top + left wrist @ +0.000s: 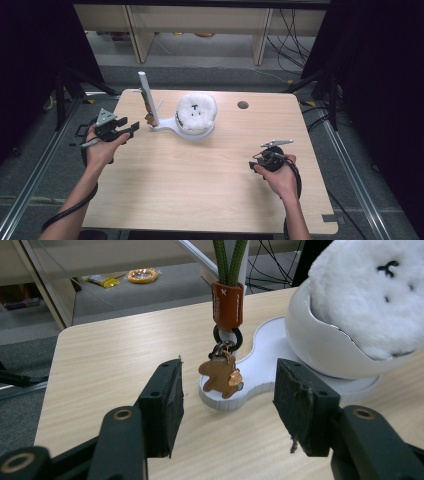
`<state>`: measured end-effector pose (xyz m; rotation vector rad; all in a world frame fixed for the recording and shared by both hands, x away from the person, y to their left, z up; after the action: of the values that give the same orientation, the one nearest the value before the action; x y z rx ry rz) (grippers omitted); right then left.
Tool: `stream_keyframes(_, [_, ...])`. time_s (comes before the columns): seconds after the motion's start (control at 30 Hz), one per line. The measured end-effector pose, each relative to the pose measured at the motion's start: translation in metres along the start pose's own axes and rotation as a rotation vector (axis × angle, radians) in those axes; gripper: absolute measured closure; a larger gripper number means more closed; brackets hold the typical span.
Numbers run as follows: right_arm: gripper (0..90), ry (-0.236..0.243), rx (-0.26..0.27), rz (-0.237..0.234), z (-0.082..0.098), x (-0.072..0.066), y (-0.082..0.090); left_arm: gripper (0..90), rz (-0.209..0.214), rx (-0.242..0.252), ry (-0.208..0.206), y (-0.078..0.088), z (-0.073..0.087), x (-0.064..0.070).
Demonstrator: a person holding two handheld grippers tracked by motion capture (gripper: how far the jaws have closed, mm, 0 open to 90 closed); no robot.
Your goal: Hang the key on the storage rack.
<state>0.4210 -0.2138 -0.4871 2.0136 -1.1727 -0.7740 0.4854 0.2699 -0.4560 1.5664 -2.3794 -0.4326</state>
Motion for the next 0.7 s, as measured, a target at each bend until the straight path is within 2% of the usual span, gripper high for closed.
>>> stream_keyframes(0.4, [59.4,0.002,-0.008,0.001,0.001,0.001,0.001,42.4,0.000,0.009,0.011,0.027,0.034,0.011])
stream_keyframes(0.63, [59.1,0.000,-0.004,-0.003,0.001,0.001,0.000,40.9,0.006,0.016,0.028,0.035,0.061,0.022])
stream_keyframes(0.7, [59.0,0.004,-0.018,-0.003,0.002,0.002,0.001,40.8,0.006,0.008,0.034,0.036,0.070,0.025])
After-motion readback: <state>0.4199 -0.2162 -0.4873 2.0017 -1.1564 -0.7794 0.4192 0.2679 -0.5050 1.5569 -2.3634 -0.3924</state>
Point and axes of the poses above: each handheld gripper's, and its own axes: y roughly backward along the jaws, z roughly out of its underside, x roughly to its right, the point moved 3 cm from there along -y, roughly forward along the jaws
